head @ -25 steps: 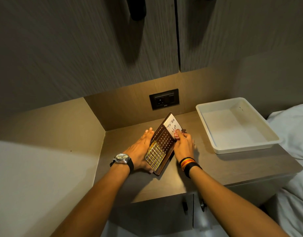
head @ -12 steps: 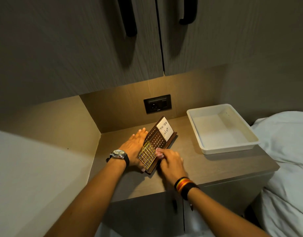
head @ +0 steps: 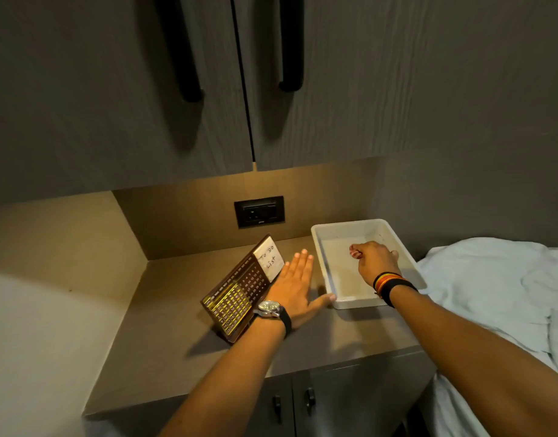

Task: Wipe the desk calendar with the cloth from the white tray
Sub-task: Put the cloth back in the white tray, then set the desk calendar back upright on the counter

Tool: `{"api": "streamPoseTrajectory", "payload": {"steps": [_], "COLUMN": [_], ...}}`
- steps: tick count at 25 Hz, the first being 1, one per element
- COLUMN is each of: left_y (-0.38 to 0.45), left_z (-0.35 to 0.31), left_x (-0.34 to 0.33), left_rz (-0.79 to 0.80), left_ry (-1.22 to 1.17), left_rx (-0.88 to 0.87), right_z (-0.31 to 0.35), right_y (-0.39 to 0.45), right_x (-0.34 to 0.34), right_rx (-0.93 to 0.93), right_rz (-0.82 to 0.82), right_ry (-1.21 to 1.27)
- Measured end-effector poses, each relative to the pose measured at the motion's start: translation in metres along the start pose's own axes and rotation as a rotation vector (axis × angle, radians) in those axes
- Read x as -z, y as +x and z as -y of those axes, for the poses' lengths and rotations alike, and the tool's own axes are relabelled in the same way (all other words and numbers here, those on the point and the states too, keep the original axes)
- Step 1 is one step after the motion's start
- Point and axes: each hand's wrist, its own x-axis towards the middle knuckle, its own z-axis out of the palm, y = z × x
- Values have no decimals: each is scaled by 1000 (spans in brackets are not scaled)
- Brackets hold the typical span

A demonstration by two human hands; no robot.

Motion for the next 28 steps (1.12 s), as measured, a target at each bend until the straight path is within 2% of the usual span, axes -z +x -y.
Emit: {"api": "streamPoseTrajectory", "payload": {"steps": [4, 7, 9, 14, 16, 19, 21, 25, 28], "left_y": [16, 20, 21, 8, -2, -27, -51, -98, -114], "left_z": [-39, -48, -50, -45, -40, -29, -20, -1, 13], "left_x": [-40, -53, -58, -60, -57, -51, -49, -55, -60], "left_rz": [67, 106, 115, 66, -43, -331, -515, -738, -803], "left_ry": [-94, -79, -87, -113, -139, -171, -209, -294, -393], "left_rx": [70, 99, 115, 149, 167, 226, 311, 621, 792], "right_z": [-23, -25, -24, -25, -14, 24, 58, 115, 141], "right_y": [8, 8, 8, 6, -1, -10, -9, 7, 16], "right_x": [-18, -35, -43, -42, -36, -30, -32, -46, -59], "right_rx": [0, 8, 68, 139, 227, 387, 405, 77, -46], "right_rz": [99, 331, 444, 500, 407, 250, 240, 414, 465], "right_ry": [-36, -9, -101, -311, -340, -119, 124, 658, 834]}}
